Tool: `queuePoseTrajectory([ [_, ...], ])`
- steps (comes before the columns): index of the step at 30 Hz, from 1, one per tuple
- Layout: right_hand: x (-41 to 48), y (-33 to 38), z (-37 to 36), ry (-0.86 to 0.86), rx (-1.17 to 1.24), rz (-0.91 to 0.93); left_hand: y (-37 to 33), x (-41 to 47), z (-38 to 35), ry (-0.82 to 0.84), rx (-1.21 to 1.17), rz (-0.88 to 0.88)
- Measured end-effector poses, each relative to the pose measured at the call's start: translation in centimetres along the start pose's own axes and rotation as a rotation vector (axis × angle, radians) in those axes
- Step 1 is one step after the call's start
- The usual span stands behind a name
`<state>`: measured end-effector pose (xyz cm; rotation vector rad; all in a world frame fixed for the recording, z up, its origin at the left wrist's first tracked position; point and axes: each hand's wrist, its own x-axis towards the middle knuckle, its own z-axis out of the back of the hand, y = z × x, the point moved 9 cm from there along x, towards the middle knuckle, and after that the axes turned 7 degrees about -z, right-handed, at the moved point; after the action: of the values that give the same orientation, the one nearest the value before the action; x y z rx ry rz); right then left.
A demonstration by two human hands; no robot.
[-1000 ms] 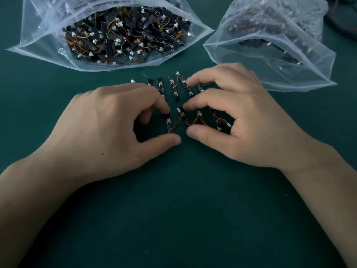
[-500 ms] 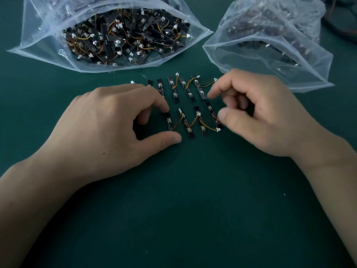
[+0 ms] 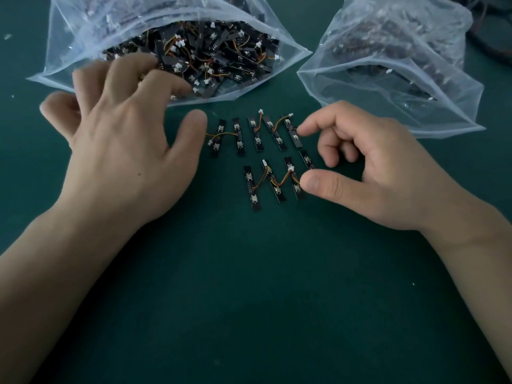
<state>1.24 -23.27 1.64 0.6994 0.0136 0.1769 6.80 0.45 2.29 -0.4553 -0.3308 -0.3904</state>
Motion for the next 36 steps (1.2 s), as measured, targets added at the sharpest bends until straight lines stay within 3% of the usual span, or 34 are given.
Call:
queuePoseTrajectory([
  [3, 0.0, 0.0, 0.1, -0.009, 0.012, -0.006, 0.8, 0.2, -1.0, 0.09, 0.028, 0.074],
  [12, 0.2, -0.2, -0.1, -0.027, 0.001, -0.025, 1.1, 0.3, -0.9, 0.035, -0.019, 0.06],
  [21, 0.2, -0.2, -0.1, -0.029, -0.012, -0.022, 0.9, 0.6, -1.6, 0.106, 0.036, 0.047],
  [36, 0.2, -0.2, -0.2, -0.03, -0.01, -0.024, 1.2, 0.6, -0.1, -0.024, -0.089, 0.098],
])
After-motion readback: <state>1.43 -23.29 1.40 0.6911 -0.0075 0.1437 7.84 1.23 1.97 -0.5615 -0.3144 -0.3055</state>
